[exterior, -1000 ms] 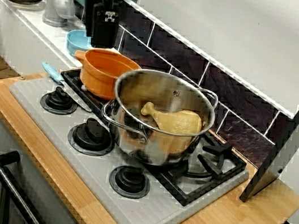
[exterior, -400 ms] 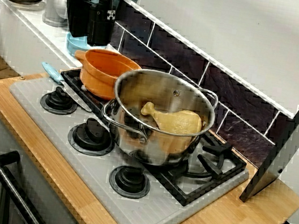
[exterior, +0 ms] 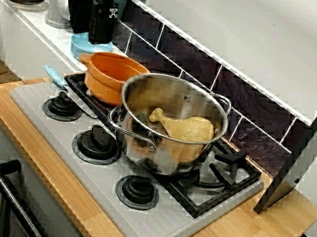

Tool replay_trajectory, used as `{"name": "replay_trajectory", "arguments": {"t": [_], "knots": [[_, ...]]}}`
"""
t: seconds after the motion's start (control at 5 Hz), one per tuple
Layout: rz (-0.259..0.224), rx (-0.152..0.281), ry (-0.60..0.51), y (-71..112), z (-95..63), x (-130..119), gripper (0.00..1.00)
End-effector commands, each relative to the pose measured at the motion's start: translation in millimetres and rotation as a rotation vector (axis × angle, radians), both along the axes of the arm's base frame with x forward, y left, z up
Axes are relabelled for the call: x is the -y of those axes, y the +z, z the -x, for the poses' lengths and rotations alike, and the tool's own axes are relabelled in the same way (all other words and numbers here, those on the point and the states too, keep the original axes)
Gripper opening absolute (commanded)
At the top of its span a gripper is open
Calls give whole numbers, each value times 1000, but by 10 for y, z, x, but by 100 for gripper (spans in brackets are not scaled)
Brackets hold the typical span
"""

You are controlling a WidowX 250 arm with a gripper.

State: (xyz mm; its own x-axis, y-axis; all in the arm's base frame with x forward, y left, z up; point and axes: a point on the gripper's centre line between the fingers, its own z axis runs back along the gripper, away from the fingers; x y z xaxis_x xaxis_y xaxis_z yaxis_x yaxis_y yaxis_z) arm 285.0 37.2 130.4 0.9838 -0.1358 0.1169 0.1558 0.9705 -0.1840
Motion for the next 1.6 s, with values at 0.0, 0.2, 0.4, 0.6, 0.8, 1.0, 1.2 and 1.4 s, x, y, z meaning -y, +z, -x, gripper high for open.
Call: {"name": "replay_trajectory", "arguments": {"t": [0.0,0.2,0.4,0.6,0.8,1.0,1.2,1.4], "knots": [[-54,68,-61,93,30,-137,100],[-61,117,-166,-91,81,-334,100],[-72,152,-230,-149,58,-368,100],[-58,226,-357,-154,60,-332,100],[-54,264,-557,-150,70,-260,100],[-71,237,-766,-173,55,-155,100],[-30,151,-1019,-222,-11,-99,100],[17,139,-1120,-257,-18,-109,100]]}}
